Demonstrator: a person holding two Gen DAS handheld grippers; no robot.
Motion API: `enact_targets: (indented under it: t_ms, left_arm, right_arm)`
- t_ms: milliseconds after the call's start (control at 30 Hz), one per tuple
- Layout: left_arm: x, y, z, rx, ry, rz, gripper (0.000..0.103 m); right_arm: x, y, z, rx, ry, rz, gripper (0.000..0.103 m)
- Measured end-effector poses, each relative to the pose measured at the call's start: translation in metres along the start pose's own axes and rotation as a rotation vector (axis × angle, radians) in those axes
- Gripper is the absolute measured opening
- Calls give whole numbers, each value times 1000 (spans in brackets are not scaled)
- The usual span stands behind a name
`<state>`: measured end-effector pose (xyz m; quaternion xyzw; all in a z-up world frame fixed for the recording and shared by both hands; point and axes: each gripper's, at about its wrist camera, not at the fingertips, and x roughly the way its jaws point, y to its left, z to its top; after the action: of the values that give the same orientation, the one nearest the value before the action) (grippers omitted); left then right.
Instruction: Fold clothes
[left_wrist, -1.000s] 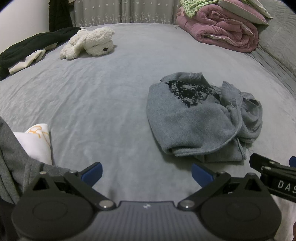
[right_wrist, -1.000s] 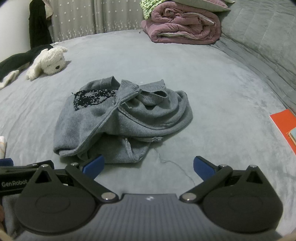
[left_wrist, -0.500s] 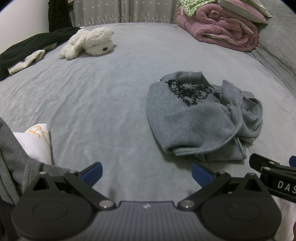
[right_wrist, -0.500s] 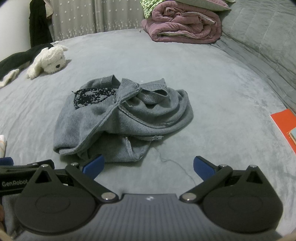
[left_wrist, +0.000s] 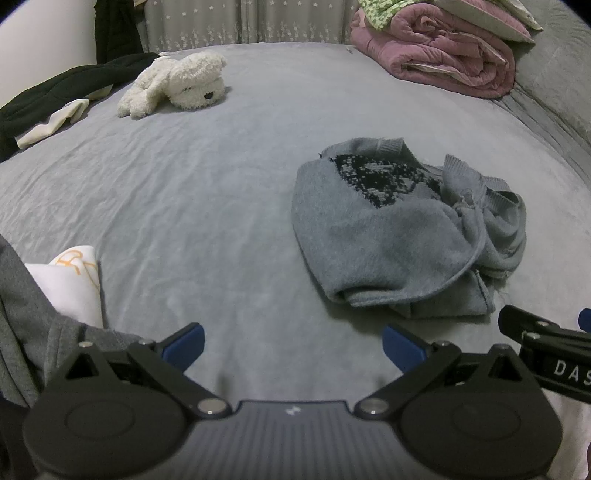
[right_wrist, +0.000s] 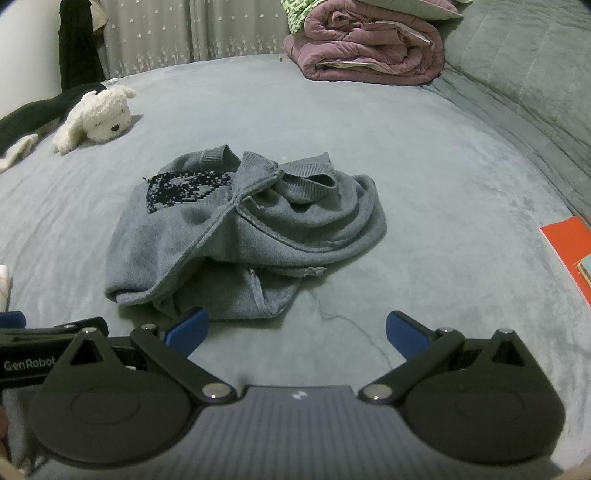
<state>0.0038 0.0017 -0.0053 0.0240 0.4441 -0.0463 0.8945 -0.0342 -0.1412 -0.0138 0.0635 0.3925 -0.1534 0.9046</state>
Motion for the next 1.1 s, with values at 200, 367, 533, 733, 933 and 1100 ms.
enact_targets:
  t_ms: [200,367,533,733,933,1100]
  left_arm:
    - [1,-1,-1,7,6,0,103]
    - [2,-2,-1,16,11,-1,103]
    - [6,-2,1,14,20,-3,103]
    - [20,5,9,-30,23,-24,103]
    - [33,14,19,-71,-25,-73,103]
    - [49,21,27,-124,-46,-150,103]
  right_arm:
    - [0,0,-1,0,2,4,103]
    - [1,0,0,1,4,5,103]
    - [5,-2,4,14,7,3,103]
    - [19,-12,13,51,22,-7,103]
    - [35,-20,27,84,12,9,103]
    - [44,-26,39,161,-36,129,103]
